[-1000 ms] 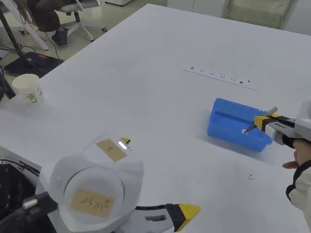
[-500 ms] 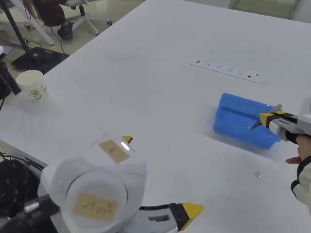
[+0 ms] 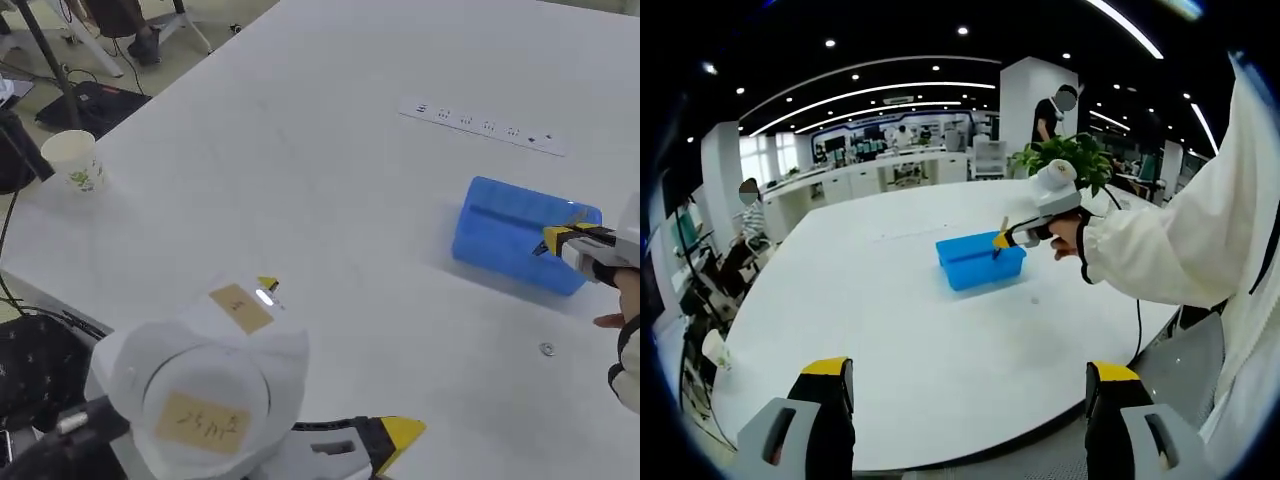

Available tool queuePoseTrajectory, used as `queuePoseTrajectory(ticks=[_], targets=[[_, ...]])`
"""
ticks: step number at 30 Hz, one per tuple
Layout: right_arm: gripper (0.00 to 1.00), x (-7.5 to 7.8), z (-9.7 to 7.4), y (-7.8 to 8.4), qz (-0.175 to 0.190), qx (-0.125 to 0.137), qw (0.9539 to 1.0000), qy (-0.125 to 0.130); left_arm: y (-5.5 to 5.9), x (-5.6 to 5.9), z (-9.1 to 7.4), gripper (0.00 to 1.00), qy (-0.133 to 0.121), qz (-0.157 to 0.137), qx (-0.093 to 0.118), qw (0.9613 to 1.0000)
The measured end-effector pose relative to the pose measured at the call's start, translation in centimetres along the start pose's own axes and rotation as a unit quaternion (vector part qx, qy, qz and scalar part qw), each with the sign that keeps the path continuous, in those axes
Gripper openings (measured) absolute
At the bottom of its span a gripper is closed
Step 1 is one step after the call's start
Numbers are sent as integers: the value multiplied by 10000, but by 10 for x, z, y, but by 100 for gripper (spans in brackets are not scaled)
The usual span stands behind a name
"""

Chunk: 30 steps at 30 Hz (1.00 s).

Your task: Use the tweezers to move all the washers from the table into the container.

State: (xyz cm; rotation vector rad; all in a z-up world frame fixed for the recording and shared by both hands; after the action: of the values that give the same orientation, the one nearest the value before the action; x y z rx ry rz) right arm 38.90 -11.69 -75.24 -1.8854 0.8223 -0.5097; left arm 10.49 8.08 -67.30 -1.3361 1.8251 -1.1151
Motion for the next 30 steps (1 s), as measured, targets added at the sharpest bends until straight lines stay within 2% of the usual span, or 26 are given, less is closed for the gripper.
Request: queuePoseTrajectory(ticks=[7, 21, 23, 30], targets=[[2, 0, 4, 4, 26, -12, 10000, 8, 2, 0, 3, 99, 23, -33, -79, 10000], [2, 1, 7, 6, 80, -31, 10000, 48, 2, -1, 4, 99, 50, -30, -105, 9999], [2, 2, 6, 5, 203, -58, 9998, 60, 1, -1, 4, 99, 60, -14, -89, 9999], [3, -1, -3, 1, 146, 8, 9998, 120, -4, -2, 3, 99, 60, 33, -4, 10000]])
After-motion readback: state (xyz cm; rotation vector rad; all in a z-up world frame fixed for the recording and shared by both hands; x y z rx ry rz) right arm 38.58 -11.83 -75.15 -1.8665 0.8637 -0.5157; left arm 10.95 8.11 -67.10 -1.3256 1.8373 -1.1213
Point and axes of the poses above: the centre of the closed fingertips' face, and the gripper's own axes: z roughly forward along the fingers, x roughly to its right, y roughly out of its underside, the point moved 9 cm from there along -z, roughly backward along the fingers, and after that the axes turned 8 degrees about x, right-handed, at the moved point
